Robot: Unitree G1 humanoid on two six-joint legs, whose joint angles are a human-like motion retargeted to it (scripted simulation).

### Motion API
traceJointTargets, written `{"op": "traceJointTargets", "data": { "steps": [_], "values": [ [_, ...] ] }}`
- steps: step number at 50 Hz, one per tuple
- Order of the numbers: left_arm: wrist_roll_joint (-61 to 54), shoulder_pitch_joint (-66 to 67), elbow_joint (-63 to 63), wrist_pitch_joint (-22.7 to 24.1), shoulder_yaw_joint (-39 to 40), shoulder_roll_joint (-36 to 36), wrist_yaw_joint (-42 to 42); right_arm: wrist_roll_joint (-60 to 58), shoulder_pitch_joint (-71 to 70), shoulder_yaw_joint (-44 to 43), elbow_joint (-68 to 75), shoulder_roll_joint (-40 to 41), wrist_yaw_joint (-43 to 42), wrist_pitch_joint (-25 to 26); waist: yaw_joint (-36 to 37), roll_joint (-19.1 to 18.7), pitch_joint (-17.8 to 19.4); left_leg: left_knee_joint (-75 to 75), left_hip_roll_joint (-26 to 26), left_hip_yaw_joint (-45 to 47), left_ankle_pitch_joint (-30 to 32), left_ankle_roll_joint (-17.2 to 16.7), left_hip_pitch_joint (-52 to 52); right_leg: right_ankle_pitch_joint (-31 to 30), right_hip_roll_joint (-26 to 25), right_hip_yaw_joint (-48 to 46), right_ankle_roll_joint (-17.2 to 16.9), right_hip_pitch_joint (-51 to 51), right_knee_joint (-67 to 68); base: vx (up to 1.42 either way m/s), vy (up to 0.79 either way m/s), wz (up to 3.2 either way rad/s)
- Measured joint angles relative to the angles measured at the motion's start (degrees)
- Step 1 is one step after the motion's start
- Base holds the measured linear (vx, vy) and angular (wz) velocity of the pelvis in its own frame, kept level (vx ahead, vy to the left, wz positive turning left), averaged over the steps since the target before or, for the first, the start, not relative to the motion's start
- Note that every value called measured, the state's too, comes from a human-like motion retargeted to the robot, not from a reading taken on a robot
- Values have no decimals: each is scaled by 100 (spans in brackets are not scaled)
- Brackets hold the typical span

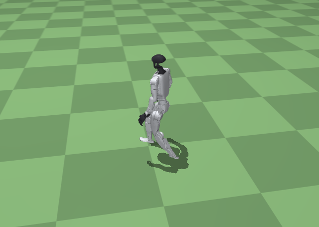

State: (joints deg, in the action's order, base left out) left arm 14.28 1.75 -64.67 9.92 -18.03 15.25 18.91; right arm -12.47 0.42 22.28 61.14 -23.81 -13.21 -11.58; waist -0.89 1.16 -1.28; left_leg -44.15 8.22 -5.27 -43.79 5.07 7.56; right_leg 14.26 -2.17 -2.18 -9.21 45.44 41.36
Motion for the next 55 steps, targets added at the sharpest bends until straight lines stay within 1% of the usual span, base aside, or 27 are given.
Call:
{"op": "traceJointTargets", "data": {
  "steps": [3,6,10,12,13,15,18,20,22,26,28,30,32,33,35,38,42,46,48,50,52,53,55],
  "values": [
    [-59,61,67,18,45,69,84,36,69,5,-110,-43,-43,-48,-51,62,58,-31,44,136,-1,47,163,433,174,-52,106,29,449,-24,1,-16],
    [-173,143,131,42,69,131,102,63,104,80,-292,-128,-46,-105,-148,149,115,-54,122,273,49,65,268,944,434,-97,267,-35,1264,-23,0,-10],
    [-350,267,238,72,94,205,51,60,104,222,-643,-294,-9,-192,-283,309,167,-80,264,501,154,57,396,1639,892,-101,527,-289,2539,-22,-1,-8],
    [-464,276,323,69,160,254,-49,71,38,286,-918,-430,81,-210,-404,507,178,480,506,564,468,81,208,1976,1243,15,568,-571,2947,-19,-3,-6],
    [-479,322,342,80,150,248,-57,55,46,315,-993,-445,83,-244,-391,558,178,367,524,670,479,70,315,2094,1343,33,593,-715,3123,-22,-4,-24],
    [-550,337,409,93,172,287,-153,74,-2,349,-1227,-533,151,-293,-395,623,106,665,559,783,664,70,336,2296,1495,39,608,-1031,3202,-19,-4,-33],
    [-620,390,441,112,167,285,-294,92,-46,423,-1502,-595,248,-362,-337,721,21,809,544,1011,856,55,479,2508,1633,49,549,-1535,2966,-18,-6,-37],
    [-664,415,438,114,171,272,-408,128,-82,475,-1664,-616,336,-396,-281,754,-29,866,477,1154,962,29,578,2615,1622,57,501,-1843,2586,-17,-8,-44],
    [-722,430,421,108,186,251,-537,174,-119,518,-1818,-630,452,-416,-207,730,-60,852,340,1281,1046,-23,693,2685,1506,59,487,-2093,2091,-16,-9,-49],
    [-837,427,389,99,231,203,-800,281,-198,590,-2117,-673,682,-435,-63,531,-79,398,-104,1464,1106,-199,1113,2775,1059,99,563,-2326,1202,-16,-11,-50],
    [-852,470,396,109,221,167,-889,319,-192,632,-2246,-685,741,-467,-42,471,-14,-29,-283,1585,1155,-290,1342,2800,956,123,587,-2311,1142,-18,-13,-36],
    [-880,407,424,111,252,176,-1036,420,-260,632,-2449,-768,841,-470,28,232,-54,-432,-720,1724,1239,-401,1713,2617,609,89,667,-2285,740,-14,-12,-40],
    [-872,461,461,126,237,155,-1104,477,-219,660,-2597,-802,858,-511,22,151,15,-867,-951,1798,1392,-481,1964,2607,496,116,693,-2220,831,-14,-12,-35],
    [-878,433,488,124,256,167,-1171,538,-231,651,-2719,-860,894,-516,58,43,-11,-1017,-1128,1752,1421,-525,2165,2501,330,125,724,-2203,647,-12,-11,-43],
    [-875,494,525,137,248,150,-1230,596,-159,674,-2860,-892,909,-555,62,-40,41,-1309,-1300,1674,1384,-554,2432,2484,203,180,744,-2122,777,-12,-10,-41],
    [-908,481,581,138,300,178,-1371,752,-66,614,-3158,-1015,996,-593,98,-217,-52,-1271,-1542,1526,1515,-679,2794,2246,-54,256,782,-2121,396,-6,-8,-35],
    [-990,548,606,153,362,172,-1437,848,124,541,-3408,-1083,1041,-639,13,-275,-136,-906,-1612,1442,1868,-841,3025,2130,-100,352,800,-2123,278,-3,-5,-8],
    [-1118,603,620,173,485,171,-1380,854,280,451,-3540,-1122,1020,-666,-133,-277,-271,-287,-1558,1378,2308,-980,3127,2075,-24,414,828,-2141,177,1,-1,11],
    [-1175,650,629,187,563,170,-1309,825,379,412,-3556,-1119,981,-678,-193,-293,-293,-269,-1580,1330,2460,-1036,3238,2129,-6,424,851,-2103,353,0,0,23],
    [-1275,605,642,197,681,199,-1219,773,427,338,-3589,-1147,934,-691,-272,-290,-416,289,-1499,1297,2752,-1101,3150,2061,53,443,880,-2182,86,6,1,32],
    [-1335,632,670,231,780,194,-1107,735,539,293,-3584,-1145,875,-703,-313,-297,-431,184,-1514,1234,2885,-1157,3248,2139,76,441,901,-2156,280,5,2,30],
    [-1379,596,688,246,844,203,-1036,709,568,245,-3598,-1158,829,-712,-336,-302,-486,449,-1484,1209,3054,-1205,3169,2109,95,445,924,-2226,119,8,3,32],
    [-1448,621,731,284,951,186,-914,660,684,197,-3588,-1146,765,-729,-368,-300,-499,272,-1487,1148,3156,-1246,3265,2188,130,436,945,-2207,319,5,4,31]
  ]
}}
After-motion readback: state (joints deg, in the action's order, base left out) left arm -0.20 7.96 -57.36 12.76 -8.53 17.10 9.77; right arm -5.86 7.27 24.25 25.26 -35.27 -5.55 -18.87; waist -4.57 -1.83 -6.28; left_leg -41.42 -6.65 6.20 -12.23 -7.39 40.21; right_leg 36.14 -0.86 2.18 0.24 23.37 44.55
